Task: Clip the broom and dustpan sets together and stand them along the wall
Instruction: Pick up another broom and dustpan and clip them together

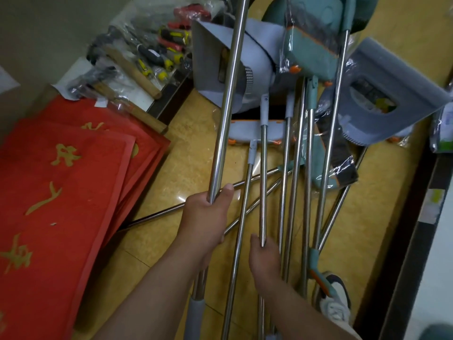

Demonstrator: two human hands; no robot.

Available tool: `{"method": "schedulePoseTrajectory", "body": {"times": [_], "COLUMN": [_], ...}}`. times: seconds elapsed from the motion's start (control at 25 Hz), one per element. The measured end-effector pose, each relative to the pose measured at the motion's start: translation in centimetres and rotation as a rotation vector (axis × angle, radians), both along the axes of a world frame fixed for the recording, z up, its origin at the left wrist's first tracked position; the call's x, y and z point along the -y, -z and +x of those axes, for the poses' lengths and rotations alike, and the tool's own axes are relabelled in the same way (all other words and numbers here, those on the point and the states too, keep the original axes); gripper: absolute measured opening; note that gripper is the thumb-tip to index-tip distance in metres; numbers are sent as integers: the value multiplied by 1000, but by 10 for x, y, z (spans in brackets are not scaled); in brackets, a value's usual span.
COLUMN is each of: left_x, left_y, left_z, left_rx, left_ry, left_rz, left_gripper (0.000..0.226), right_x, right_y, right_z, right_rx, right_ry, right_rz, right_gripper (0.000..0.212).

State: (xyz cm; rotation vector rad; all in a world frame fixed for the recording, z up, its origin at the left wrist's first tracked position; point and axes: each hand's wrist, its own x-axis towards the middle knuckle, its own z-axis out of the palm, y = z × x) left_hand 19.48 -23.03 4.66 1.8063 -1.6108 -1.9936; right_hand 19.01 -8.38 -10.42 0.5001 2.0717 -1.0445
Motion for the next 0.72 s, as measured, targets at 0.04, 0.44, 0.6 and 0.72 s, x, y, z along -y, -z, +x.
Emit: {"method": "schedulePoseTrajectory", "body": {"times": [0.04,0.44,0.6,0.72], "left_x": [0,15,20,26], "left_y": [-7,-76,-95,-107], "left_z": [1,4,11,17], "left_rx": [0,-71,-77,-44], "left_ry": [1,-2,-9,-17], "left_rz": [-2,-34,-10,-13], "left_gripper": [39,37,38,38], "right_x": [1,-14,-17,10], "right_y": [-9,-83,-106,-133], "right_z": [4,66,92,66], "right_rx": [-28,-91,-123,-134], "right_ry": [-30,-123,-124,-88], "right_rz": [46,221,141,-45], "right_gripper": [22,28,35,24]}}
